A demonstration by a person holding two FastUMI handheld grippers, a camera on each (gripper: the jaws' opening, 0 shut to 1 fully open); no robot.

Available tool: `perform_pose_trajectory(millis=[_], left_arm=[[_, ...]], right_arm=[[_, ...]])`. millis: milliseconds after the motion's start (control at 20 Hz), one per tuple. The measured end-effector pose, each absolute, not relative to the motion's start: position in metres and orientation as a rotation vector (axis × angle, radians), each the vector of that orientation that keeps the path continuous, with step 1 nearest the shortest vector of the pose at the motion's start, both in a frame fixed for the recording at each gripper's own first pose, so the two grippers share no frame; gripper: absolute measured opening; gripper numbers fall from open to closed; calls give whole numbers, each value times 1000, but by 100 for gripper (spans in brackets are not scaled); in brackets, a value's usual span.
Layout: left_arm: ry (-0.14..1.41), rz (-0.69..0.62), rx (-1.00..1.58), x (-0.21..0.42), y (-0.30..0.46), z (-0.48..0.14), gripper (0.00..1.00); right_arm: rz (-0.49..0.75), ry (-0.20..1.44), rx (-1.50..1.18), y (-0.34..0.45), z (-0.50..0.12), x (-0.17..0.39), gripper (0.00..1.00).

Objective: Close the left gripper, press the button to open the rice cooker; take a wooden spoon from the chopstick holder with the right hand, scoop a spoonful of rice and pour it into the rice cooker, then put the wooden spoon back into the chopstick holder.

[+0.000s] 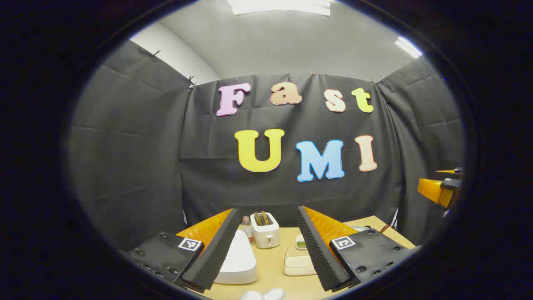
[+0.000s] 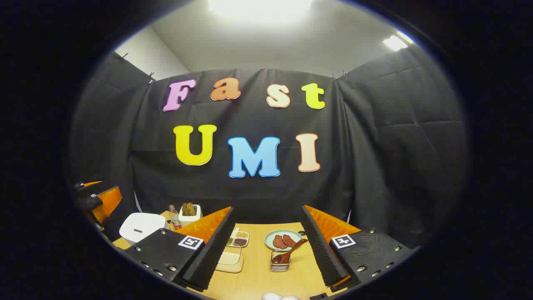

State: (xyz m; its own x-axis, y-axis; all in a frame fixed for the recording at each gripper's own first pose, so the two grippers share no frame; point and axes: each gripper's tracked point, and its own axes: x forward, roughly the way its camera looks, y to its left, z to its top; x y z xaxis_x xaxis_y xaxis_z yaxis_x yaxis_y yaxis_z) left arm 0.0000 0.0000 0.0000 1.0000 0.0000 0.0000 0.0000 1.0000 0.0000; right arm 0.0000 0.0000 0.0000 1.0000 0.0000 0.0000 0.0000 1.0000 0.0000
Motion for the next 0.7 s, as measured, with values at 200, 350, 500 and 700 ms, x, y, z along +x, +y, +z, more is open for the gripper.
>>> perform_pose_trajectory(millis=[200,350,500,700], left_arm=[[11,-6,1,6,0,-4,97],[10,-5,1,10,3,-1,97],[11,-10,7,12,3,-4,97],[6,-11,10,13,9,-3,97]], right_arm=[[1,21,-4,1,-3,5,96],[-2,24,-10,3,-1,5,96],[-7,23,-10,6,-1,4,96],[-12,25,-15,8,1,5,96]])
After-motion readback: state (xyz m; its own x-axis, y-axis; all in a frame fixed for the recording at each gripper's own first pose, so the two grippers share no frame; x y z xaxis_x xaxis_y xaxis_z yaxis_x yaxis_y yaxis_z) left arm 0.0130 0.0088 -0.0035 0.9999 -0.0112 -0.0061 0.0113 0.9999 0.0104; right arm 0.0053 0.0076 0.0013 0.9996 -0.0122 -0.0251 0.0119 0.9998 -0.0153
